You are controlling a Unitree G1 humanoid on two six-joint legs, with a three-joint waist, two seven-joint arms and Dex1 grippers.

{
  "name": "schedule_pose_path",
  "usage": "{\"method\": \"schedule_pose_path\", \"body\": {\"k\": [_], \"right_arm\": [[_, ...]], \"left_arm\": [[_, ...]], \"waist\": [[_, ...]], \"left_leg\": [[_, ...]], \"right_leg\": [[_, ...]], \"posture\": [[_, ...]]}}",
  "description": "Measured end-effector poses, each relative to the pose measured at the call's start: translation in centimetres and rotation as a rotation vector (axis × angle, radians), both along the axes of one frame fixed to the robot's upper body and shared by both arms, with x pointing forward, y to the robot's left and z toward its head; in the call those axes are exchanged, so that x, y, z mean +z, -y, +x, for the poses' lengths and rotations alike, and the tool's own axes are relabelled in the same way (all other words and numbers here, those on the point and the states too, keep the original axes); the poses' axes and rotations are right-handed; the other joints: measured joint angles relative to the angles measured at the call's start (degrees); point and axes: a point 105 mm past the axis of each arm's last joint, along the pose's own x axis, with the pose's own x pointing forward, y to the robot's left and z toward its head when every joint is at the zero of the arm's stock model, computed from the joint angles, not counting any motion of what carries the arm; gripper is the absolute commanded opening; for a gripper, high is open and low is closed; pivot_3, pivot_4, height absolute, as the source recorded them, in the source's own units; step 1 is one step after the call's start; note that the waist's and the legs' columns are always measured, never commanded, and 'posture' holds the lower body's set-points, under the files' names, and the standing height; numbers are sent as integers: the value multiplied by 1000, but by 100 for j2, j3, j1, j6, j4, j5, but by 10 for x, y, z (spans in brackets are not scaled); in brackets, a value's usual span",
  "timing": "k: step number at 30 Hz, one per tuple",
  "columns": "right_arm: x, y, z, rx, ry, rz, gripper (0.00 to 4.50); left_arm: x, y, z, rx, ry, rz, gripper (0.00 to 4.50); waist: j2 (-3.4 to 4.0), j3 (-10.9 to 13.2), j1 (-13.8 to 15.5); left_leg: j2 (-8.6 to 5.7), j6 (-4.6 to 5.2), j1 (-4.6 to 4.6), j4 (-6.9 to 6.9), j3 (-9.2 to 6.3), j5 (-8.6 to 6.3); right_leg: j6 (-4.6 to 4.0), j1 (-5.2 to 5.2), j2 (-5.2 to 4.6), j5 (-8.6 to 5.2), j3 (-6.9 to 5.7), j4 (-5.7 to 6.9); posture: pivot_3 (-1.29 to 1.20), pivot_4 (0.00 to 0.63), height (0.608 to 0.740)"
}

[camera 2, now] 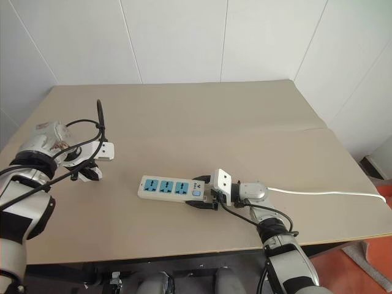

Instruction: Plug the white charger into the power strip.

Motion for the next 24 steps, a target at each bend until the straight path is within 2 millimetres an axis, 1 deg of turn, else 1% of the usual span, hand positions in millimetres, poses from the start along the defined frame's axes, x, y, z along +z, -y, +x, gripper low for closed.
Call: {"method": "schedule_pose_path", "body": {"k": [3,4,8,9,11,12,13,15,17,19,24], "right_arm": [[0,2,0,2,-2,0,3436],[0,2,0,4,-2,1,3436],[1,0,-1,14,-3,0,3436],[1,-1,-1,21,-2,-1,3436],[1,-2,-2,37,-6,-6,3436],[2,-3,-2,44,-10,-7,3436],[2,-4,-2,55,-17,-8,3436],[2,-4,-4,84,-46,-12,3436],[2,-3,-6,112,-80,-19,3436],[1,-1,-8,139,-106,-24,3436],[-1,-1,-10,159,-120,-33,3436]], "left_arm": [[11,16,8,-32,68,-101,1011],[20,26,13,-51,102,-166,1011],[67,75,24,-140,230,-472,1011],[79,88,25,-168,269,-566,1011],[97,111,24,-226,333,-754,1011],[101,122,21,-252,349,-840,1011],[101,129,17,-265,350,-907,1011],[96,140,8,-269,328,-1006,1011],[91,149,-2,-275,310,-1063,1011],[91,158,-11,-277,303,-1112,1011],[106,173,-26,-264,350,-1240,1011]], "waist": [[-6,1,4],[-9,2,8],[-12,0,1],[-12,0,-11],[-10,-1,-34],[-10,-1,-47],[-10,-1,-67],[-10,-1,-96],[-10,-1,-102],[-10,-1,-89],[-9,-1,-81]], "left_leg": [[1,0,-6,0,-1,0],[1,0,-9,1,-2,0],[0,-1,-13,1,0,-1],[0,-1,-13,0,0,-1],[1,-1,-11,-1,0,-2],[2,-1,-11,-1,-1,-3],[3,-2,-13,-2,-2,-4],[3,-5,-17,-2,-9,-6],[3,-7,-27,-2,-21,-7],[2,-13,-32,-1,-34,-11],[2,-31,-29,-1,-52,-23]], "right_leg": [[-3,-2,-1,2,-2,-3],[-3,-3,-2,2,-3,-5],[-3,-5,-5,2,-3,-11],[-3,-5,-5,2,-1,-11],[-2,-5,-7,1,4,-10],[-1,-6,-8,1,5,-10],[-1,-7,-7,0,5,-11],[-1,-9,-7,1,8,-8],[-2,-11,-7,1,8,-7],[-2,-12,-8,1,7,-8],[-2,-11,-9,1,8,-12]], "posture": [[0,150,740],[0,150,740],[0,150,740],[0,150,740],[0,150,740],[0,150,740],[0,150,740],[0,150,740],[0,150,740],[0,150,740],[0,150,740]]}}
